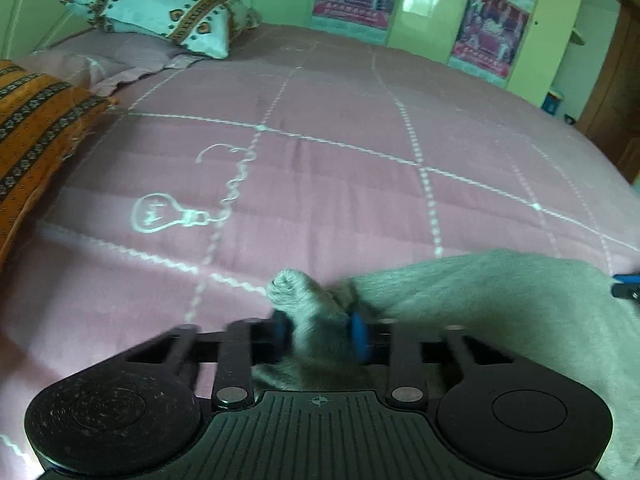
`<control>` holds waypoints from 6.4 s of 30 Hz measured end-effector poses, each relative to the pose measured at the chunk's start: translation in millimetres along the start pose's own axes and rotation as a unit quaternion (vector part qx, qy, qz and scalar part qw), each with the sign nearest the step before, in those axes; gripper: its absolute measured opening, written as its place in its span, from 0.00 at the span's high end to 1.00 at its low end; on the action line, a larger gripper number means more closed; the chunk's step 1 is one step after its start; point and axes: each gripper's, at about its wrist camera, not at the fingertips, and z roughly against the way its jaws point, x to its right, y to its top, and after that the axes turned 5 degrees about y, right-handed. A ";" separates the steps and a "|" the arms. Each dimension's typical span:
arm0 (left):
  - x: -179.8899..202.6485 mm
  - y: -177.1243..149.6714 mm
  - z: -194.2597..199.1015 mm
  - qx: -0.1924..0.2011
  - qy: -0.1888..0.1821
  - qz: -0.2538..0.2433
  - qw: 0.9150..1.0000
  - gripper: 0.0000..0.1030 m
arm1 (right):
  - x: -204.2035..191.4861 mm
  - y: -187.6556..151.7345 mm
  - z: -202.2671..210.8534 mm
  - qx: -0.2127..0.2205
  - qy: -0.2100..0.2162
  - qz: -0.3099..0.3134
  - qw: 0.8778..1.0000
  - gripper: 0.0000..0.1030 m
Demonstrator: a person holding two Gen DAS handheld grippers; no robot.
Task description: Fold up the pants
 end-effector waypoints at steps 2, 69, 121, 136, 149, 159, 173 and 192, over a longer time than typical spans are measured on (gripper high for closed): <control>4.3 -1.1 5.0 0.011 0.005 -0.010 1.000 0.79 | -4.8 3.4 1.5 -0.005 -0.009 0.010 1.000 1.00; -73.1 -192.8 203.6 -0.018 -0.113 0.248 0.962 0.80 | -103.3 -241.3 188.9 0.105 0.057 -0.423 0.898 1.00; -32.3 -177.9 222.4 0.001 -0.023 0.147 0.989 0.77 | -116.7 -264.1 212.5 0.106 0.059 -0.447 0.886 1.00; 105.0 -225.2 255.9 0.065 0.075 0.111 0.989 0.57 | -37.5 -332.8 307.7 0.221 -0.010 -0.530 0.819 0.87; 143.0 -231.7 234.2 0.042 0.132 0.040 0.990 0.39 | 76.4 -355.1 250.4 0.248 -0.016 -0.626 0.740 0.88; 134.7 -224.4 232.7 0.014 0.100 0.021 0.995 0.38 | 58.2 -319.7 318.2 0.305 -0.072 -0.541 0.780 1.00; 172.6 -220.8 250.7 0.018 0.018 0.022 0.999 0.37 | -6.3 -363.9 314.3 0.232 -0.042 -0.582 0.778 0.79; 195.8 -239.1 235.9 0.007 0.035 -0.051 0.998 0.33 | 75.7 -352.9 308.4 0.240 -0.098 -0.602 0.755 1.00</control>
